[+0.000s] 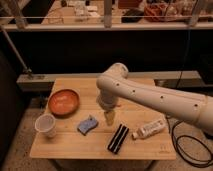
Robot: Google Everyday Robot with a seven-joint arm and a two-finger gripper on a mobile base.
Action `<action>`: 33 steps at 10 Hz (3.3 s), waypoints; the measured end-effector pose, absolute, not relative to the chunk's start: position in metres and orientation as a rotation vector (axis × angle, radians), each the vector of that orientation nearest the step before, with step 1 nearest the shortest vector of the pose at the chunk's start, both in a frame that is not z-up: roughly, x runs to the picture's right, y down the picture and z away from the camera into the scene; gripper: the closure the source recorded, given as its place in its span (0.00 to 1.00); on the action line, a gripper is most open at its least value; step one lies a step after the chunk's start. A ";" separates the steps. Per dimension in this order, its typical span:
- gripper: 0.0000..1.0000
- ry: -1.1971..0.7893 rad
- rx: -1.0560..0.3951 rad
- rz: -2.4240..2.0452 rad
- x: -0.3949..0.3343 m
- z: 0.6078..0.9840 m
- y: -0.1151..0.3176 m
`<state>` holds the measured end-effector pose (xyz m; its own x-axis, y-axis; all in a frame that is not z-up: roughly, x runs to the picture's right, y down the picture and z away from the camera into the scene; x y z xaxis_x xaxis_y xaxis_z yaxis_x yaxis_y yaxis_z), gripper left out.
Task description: Move the arm in a circular motion
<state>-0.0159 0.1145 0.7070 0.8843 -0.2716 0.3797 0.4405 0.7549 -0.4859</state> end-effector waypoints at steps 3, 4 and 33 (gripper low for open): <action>0.20 -0.325 -0.597 -0.484 -0.076 0.721 0.096; 0.20 -0.324 -0.596 -0.487 -0.082 0.730 0.086; 0.20 -0.116 -0.615 -0.285 0.139 0.704 0.116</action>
